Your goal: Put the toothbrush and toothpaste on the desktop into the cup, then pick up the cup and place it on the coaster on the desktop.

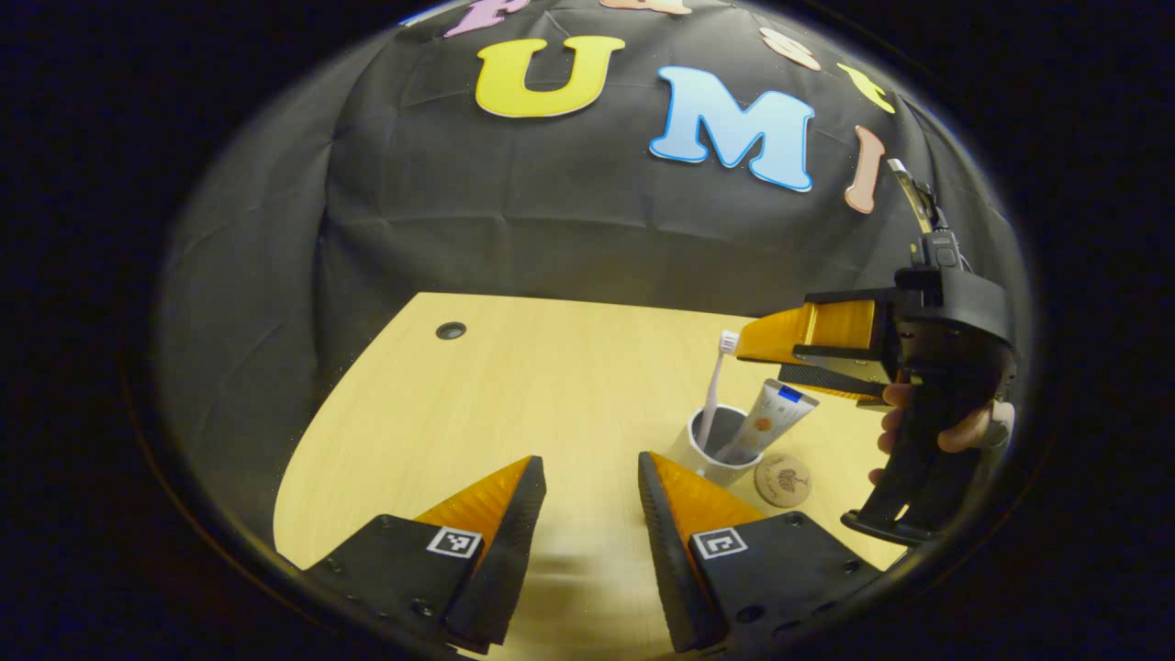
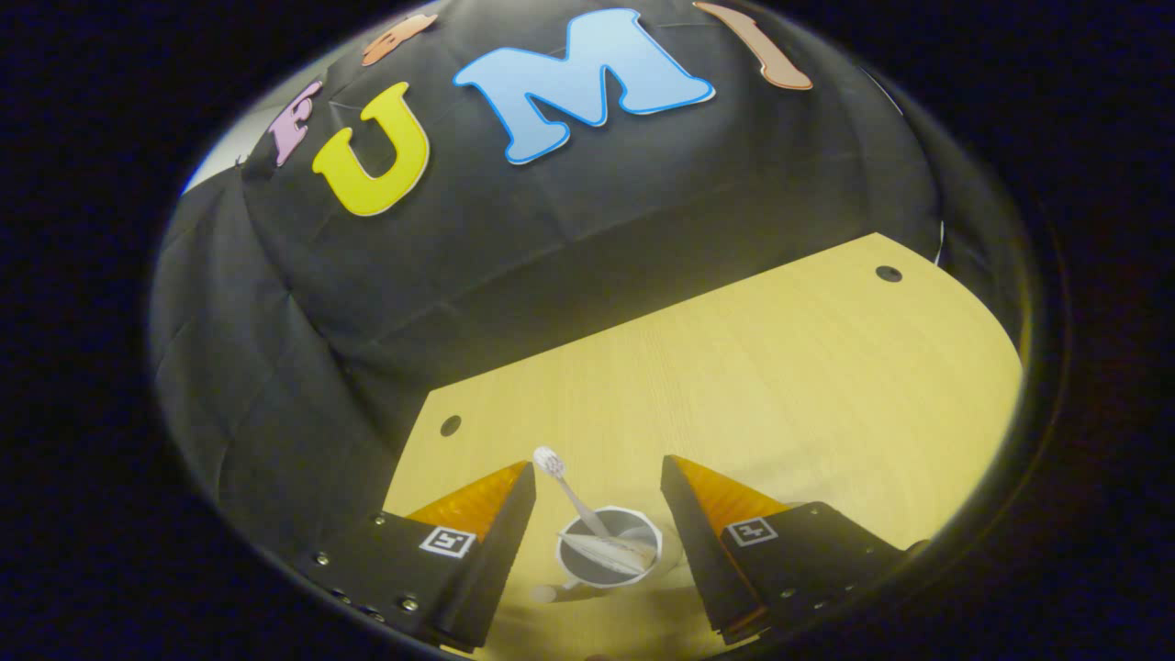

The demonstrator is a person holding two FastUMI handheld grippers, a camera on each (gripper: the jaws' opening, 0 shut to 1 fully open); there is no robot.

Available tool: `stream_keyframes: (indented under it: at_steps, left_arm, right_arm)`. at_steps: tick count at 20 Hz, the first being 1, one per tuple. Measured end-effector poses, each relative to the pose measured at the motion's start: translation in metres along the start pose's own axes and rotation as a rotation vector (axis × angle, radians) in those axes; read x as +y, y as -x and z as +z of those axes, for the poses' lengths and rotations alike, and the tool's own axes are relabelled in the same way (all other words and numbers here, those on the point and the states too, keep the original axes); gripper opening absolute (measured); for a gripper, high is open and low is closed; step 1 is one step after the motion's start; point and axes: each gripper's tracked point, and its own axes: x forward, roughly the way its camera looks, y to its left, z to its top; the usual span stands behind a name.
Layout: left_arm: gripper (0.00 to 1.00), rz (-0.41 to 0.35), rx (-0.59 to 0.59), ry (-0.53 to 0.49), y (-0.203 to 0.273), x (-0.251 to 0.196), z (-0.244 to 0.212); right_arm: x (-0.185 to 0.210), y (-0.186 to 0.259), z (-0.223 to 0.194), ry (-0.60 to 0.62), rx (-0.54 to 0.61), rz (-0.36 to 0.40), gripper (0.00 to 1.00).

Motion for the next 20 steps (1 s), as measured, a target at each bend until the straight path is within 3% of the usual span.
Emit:
stream_keyframes:
  at_steps: [6, 11, 20]
  left_arm:
    - [0.69, -0.114, 0.027, -0.099, -0.01, -0.031, 0.005]
    - [0.69, -0.286, 0.157, -0.186, -0.037, -0.05, -0.024]
    - [0.69, -0.376, 0.361, -0.347, -0.081, -0.05, -0.078]
  right_arm:
    - [-0.017, 0.016, 0.019, -0.029, -0.038, -0.028, 0.83]
    - [-0.026, 0.037, 0.033, -0.062, -0.067, -0.042, 0.84]
    - [-0.08, 0.074, 0.051, -0.148, -0.117, -0.135, 0.83]
